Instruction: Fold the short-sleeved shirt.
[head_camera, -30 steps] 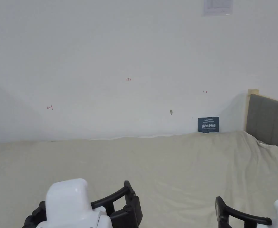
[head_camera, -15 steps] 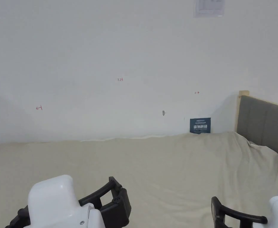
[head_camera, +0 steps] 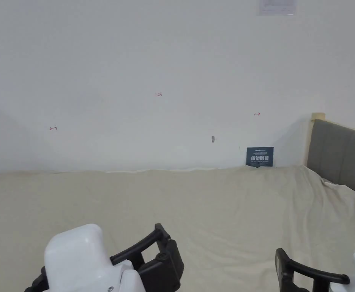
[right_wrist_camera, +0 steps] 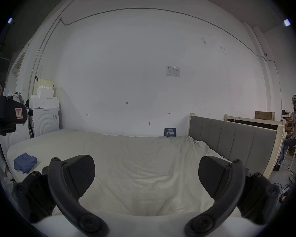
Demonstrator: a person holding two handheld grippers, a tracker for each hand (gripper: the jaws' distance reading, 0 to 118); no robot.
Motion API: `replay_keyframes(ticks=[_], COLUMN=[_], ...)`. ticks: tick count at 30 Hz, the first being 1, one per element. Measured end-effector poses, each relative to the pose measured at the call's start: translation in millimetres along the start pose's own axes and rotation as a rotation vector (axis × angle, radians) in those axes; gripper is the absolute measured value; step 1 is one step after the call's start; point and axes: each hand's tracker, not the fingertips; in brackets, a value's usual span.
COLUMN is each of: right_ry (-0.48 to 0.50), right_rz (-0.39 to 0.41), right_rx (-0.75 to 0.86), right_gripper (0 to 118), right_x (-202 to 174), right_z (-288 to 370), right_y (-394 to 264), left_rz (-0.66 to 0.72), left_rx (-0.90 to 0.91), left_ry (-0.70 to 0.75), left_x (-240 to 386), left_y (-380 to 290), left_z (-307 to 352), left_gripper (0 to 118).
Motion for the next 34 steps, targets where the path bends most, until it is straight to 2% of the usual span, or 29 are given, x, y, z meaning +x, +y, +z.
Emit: replay_keyframes(ticks=[3,9,17,34], right_ry=[-0.004,-0.007,-0.007,0.031], right_rz=[0.003,-0.002,-0.017,-0.014], right_rx=[-0.001,-0.008,-0.01,-0.02], right_gripper=[118,118,118,118], right_x=[-0.3,-1.1,-2.1,-8.4], right_z=[-0.1,-2.0,-4.4,-2.7], right_y=[-0.9,-2.8,-4.3,-7.2], left_rz=[-0.012,0.014,-0.034,0.071], left_rx=[-0.007,-0.033,-0.032,-0.096], left_ry=[0.065,0.033,0.063,0.118], left_x=[4.0,-1.9,1.4,-18.8], left_y=[-4.1,-8.1,-8.9,-8.3], left_z=[-4.8,-8.4,-10.7,-15.5], left_gripper=[118,118,118,118])
